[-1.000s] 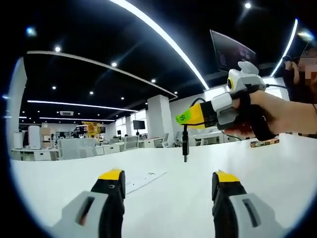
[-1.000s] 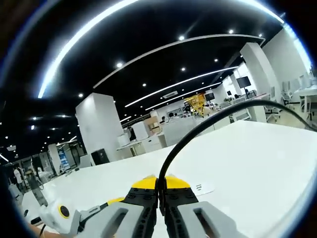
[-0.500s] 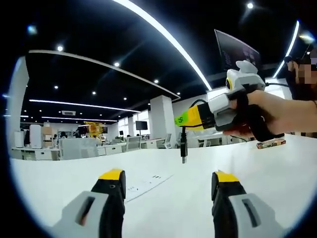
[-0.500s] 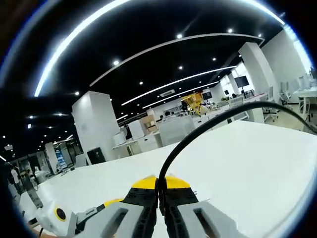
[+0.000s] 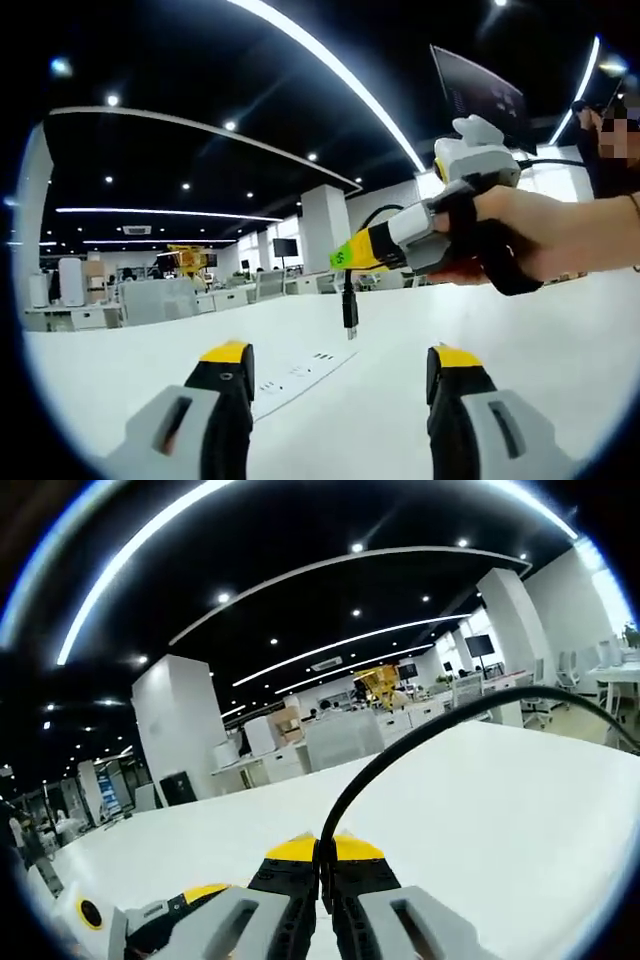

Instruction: Find the data cable on the table. Grasp the USB connector end of the cable and insert it into the USB port on the table

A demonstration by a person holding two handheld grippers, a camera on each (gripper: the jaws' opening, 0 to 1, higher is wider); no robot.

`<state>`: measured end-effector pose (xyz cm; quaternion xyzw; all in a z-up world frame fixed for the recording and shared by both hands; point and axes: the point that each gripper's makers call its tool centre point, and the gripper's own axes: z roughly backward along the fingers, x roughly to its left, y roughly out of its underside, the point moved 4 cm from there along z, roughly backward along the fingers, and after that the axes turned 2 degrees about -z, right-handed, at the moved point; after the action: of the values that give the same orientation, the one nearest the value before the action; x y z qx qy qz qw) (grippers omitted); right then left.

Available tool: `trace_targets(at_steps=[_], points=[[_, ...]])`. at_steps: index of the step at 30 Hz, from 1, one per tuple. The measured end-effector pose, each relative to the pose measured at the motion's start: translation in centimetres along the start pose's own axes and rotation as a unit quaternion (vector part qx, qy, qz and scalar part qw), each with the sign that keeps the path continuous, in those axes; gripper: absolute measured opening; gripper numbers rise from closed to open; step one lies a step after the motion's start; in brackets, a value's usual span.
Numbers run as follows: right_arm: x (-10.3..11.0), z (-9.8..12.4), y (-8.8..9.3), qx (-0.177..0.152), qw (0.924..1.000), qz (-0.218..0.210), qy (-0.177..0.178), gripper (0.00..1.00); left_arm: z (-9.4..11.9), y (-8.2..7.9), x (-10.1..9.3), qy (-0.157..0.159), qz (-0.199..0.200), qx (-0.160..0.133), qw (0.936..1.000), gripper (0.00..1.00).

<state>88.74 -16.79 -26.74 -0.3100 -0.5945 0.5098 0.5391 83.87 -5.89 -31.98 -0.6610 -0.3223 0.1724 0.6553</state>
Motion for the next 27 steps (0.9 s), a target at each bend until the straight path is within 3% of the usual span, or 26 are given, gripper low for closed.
trace_targets(at_steps=[17,27], points=[[-2.5,-4.7,0.9,-0.003,0.9996,-0.010,0.027,0.05,-1.4,0.2,1.0,-0.004,0.002,-0.001,1.0000,0.69],[-3.1,-5.8,1.1,0.003,0.9996,0.008,0.028,0.05,-2.2,0.3,1.4,-0.006,-0.008,0.001,0.9999,0.69]])
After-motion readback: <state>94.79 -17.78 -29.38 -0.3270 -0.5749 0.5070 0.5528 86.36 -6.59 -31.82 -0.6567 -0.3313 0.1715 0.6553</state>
